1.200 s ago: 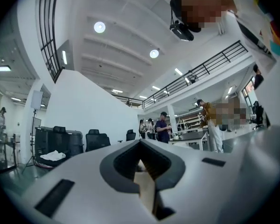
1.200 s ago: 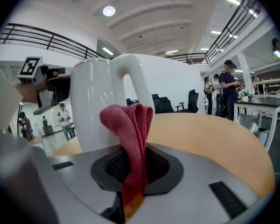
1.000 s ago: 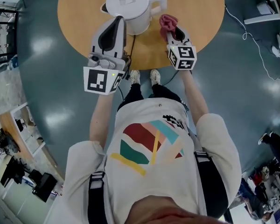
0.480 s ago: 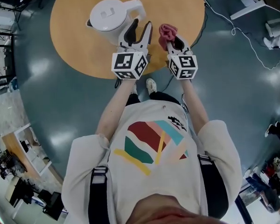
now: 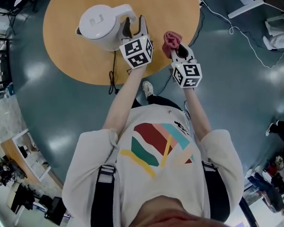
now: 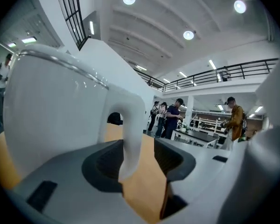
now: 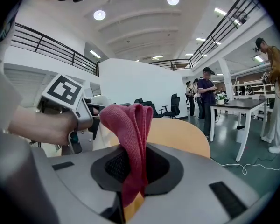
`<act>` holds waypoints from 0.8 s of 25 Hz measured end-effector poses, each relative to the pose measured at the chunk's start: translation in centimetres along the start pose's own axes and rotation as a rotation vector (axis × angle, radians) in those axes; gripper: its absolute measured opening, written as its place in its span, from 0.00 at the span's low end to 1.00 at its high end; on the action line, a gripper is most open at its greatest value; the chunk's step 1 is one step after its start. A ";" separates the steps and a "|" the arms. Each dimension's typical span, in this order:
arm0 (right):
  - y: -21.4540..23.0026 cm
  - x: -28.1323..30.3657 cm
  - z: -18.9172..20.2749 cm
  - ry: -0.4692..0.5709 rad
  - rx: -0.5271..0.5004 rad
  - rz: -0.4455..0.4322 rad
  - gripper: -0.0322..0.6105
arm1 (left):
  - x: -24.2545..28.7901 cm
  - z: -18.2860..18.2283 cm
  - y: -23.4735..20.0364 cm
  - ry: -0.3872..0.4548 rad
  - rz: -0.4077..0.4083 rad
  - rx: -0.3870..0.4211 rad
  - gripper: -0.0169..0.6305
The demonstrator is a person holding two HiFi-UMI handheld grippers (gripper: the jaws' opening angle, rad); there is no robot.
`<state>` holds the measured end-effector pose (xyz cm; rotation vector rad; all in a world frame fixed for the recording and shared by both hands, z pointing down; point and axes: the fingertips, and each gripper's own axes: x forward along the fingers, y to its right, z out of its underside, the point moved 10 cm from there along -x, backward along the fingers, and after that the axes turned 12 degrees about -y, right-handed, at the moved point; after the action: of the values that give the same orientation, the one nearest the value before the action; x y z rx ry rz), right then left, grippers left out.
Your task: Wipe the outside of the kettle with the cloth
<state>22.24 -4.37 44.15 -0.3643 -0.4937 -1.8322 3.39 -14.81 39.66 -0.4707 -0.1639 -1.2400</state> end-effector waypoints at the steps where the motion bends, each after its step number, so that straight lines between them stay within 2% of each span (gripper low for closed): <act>1: 0.1 0.0 0.0 -0.001 0.001 -0.003 0.12 | 0.3 0.0 0.1 0.010 -0.022 0.007 0.39; 10: -0.1 0.7 0.5 -0.003 -0.020 -0.051 0.12 | 1.6 0.8 0.0 0.060 -0.101 0.031 0.38; 11: -0.2 0.8 0.5 -0.002 -0.022 -0.053 0.12 | 1.5 0.8 -0.1 0.060 -0.115 0.028 0.37; 12: -0.2 0.9 0.4 -0.002 -0.023 -0.054 0.12 | 1.3 0.8 -0.3 0.060 -0.125 0.026 0.28; 13: -0.2 0.9 0.3 -0.002 -0.023 -0.055 0.12 | 1.2 0.9 -0.5 0.059 -0.125 0.028 0.28; 20: -0.3 1.6 -0.6 0.009 -0.036 -0.087 0.12 | 0.0 1.5 -1.0 0.039 -0.013 0.094 0.28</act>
<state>21.44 -5.88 44.31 -0.3638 -0.4769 -1.9279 2.69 -14.41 41.29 -0.3640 -0.1916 -1.2472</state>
